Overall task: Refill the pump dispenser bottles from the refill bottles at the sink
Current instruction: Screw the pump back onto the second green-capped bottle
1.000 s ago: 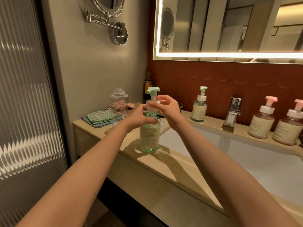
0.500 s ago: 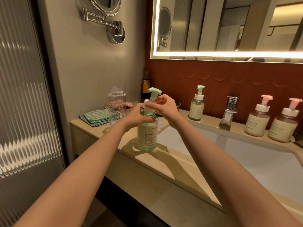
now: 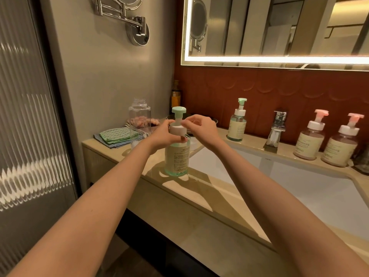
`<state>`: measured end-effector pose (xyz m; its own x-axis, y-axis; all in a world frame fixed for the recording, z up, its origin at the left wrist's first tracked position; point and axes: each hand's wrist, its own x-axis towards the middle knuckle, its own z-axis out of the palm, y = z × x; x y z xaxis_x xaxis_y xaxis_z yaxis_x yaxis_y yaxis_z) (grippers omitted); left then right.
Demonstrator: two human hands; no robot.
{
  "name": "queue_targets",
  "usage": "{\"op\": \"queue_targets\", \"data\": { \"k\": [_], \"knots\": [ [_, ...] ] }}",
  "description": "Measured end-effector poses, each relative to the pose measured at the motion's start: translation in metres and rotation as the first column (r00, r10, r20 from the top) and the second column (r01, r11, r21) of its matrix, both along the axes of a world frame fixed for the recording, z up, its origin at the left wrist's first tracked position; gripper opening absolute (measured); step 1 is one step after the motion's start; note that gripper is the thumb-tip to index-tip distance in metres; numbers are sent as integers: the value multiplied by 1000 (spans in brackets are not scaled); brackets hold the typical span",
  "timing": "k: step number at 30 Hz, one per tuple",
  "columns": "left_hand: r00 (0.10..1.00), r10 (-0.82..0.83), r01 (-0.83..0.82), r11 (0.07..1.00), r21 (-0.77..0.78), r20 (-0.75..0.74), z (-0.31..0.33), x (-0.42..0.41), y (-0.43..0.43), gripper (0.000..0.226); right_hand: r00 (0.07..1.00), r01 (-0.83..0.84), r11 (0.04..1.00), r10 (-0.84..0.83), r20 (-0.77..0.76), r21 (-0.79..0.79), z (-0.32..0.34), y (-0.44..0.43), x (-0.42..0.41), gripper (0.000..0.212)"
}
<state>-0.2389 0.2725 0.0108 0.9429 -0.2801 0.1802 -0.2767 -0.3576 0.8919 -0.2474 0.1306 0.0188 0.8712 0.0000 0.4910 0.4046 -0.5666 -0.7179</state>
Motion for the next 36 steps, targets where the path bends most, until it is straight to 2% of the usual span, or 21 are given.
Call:
{"op": "queue_targets", "data": {
  "k": [3,7,11,14,16,20,22,24,26,29,33,34,36],
  "knots": [
    [1000,2,-2,1000,13,11,0,0,0,75,1000,17,997,-17,-4,73,3,-3,0,19],
    [1000,11,-11,1000,9,16,0,0,0,77,990,-97,992,105,-95,82,3,2,1,44],
    [1000,28,-28,1000,12,11,0,0,0,81,999,-18,998,21,-48,67,5,1,2,48],
    [1000,27,-27,1000,12,12,-1,0,-1,80,985,-72,991,88,-147,111,6,-1,3,60],
    [999,27,-27,999,16,17,-1,0,-1,79,977,-110,992,119,-177,61,4,1,2,64],
    [999,33,-33,999,12,15,-1,0,0,79,988,-44,998,50,-146,41,2,4,3,59],
    [1000,25,-25,1000,9,7,-1,0,0,77,976,-82,995,93,-199,64,3,5,5,57],
    [1000,19,-19,1000,9,4,-1,2,0,75,967,-135,991,136,-215,22,2,6,4,41],
    [1000,17,-17,1000,9,3,-2,2,0,74,978,-100,994,91,-188,-40,1,9,8,37],
    [1000,15,-15,1000,3,3,-2,1,0,73,988,-6,997,-7,-152,-83,1,12,13,50],
    [1000,11,-11,1000,-10,1,-3,2,0,74,962,-115,992,99,-253,-48,-2,12,10,33],
    [1000,10,-10,1000,-12,0,-3,2,1,75,969,-73,996,59,-241,-49,-3,13,11,35],
    [1000,9,-9,1000,-23,-7,-4,2,1,77,977,63,991,-84,-195,-115,-4,16,11,57]
  ]
}}
